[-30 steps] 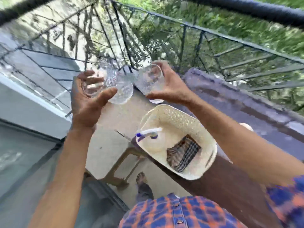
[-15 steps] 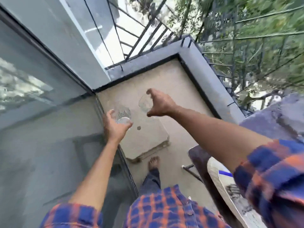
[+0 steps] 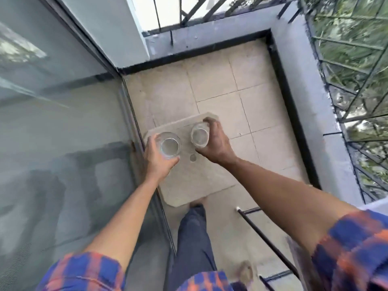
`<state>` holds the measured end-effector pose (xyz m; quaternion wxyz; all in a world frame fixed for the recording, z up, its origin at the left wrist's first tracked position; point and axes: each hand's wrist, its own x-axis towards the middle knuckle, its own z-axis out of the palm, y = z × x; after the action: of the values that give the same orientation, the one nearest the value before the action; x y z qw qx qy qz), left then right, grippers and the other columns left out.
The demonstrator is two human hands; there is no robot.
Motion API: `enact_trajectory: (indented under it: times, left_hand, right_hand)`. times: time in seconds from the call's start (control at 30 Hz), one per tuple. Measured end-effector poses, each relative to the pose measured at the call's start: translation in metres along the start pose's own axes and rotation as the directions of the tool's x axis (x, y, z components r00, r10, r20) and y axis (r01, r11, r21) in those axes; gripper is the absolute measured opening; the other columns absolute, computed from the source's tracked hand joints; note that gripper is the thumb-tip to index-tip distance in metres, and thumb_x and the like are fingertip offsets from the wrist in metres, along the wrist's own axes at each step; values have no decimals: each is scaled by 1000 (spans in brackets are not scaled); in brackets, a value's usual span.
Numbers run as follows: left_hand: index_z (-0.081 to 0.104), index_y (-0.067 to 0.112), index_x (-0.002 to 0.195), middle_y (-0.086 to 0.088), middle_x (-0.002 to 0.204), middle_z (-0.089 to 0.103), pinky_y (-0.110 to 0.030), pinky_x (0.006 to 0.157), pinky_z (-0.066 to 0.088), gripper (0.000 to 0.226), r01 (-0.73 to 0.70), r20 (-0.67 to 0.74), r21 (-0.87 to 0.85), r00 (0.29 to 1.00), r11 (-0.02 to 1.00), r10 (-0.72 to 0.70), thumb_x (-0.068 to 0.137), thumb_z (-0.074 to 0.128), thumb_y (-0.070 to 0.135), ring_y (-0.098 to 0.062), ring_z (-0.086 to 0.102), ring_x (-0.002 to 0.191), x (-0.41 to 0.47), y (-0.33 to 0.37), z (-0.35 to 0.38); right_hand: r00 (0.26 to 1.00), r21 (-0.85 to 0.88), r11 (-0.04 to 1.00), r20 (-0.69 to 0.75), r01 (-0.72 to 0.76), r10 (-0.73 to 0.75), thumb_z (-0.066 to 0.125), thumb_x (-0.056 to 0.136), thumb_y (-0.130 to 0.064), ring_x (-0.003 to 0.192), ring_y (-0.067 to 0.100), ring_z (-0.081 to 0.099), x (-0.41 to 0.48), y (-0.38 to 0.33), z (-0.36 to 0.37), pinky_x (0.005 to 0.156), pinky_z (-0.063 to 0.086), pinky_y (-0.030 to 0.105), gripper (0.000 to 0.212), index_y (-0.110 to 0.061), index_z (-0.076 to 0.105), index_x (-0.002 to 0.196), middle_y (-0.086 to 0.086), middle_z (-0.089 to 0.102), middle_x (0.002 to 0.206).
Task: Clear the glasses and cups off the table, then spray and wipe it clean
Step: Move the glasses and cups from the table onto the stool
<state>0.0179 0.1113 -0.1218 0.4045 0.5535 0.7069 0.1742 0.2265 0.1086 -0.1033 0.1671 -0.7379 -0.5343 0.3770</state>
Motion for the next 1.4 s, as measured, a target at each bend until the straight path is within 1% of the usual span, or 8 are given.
enact_trajectory:
  times: [0.4,0.53,0.67,0.87,0.93,1.07,1.27,1.4]
  left_hand:
    - [36,17,150,-10,149,44,-34,115,29,105,-28,52,119,998,992,22,63,93,30,-28,38,139,-14,34,-19]
    - [53,20,135,-5,134,53,-38,108,39,74,-145,29,105,989,984,143,74,71,58,-25,49,129,-36,91,-39]
    - [70,20,111,5,109,61,-43,92,54,24,-339,70,20,939,941,336,89,71,29,-21,63,105,-65,173,-48]
    - [75,19,101,5,81,72,-2,63,43,9,-507,214,-92,830,857,514,94,69,17,9,65,67,-142,315,-9]
    - [73,24,95,12,77,69,-8,65,47,7,-565,295,-149,758,812,582,93,71,18,14,64,65,-178,357,13]
    - [70,47,83,12,75,70,-31,72,56,8,-691,440,-270,531,670,724,85,69,39,-17,71,72,-264,424,69]
    - [65,34,85,15,66,66,-7,56,45,21,-791,644,-422,82,443,760,90,71,14,9,60,58,-413,466,167]
    - [70,26,89,17,75,70,-12,71,50,11,-860,758,-428,-173,279,628,82,64,31,8,65,72,-505,452,230]
  right_hand:
    - [980,23,991,156,-128,123,85,63,-15,126,23,48,-4,-16,-41,96,49,39,113,-31,19,154,3,30,150]
    - [961,-31,981,196,-193,195,79,75,-27,106,24,62,-17,-32,-97,90,50,34,67,-27,52,136,5,62,123]
    - [938,-152,978,295,-140,180,75,83,-38,100,22,64,-46,-40,-177,83,48,27,39,-25,67,119,4,70,113]
    - [983,-66,981,-41,-181,179,74,87,-36,106,23,64,-149,-15,-327,87,48,28,37,-23,67,121,4,71,112]
    - [966,-49,980,-184,-194,182,73,88,-37,106,22,64,-200,6,-370,86,47,27,37,-24,67,123,4,71,113]
    - [860,47,960,-435,-275,267,72,89,-34,101,20,61,-337,72,-431,83,43,27,36,-20,67,122,2,66,107]
    - [556,280,844,-650,-458,517,74,87,-29,85,11,54,-552,190,-407,77,40,24,25,-20,72,110,-15,56,87]
    - [373,458,709,-625,-536,685,73,80,-31,82,11,60,-660,257,-355,85,54,36,25,-27,71,104,-13,63,84]
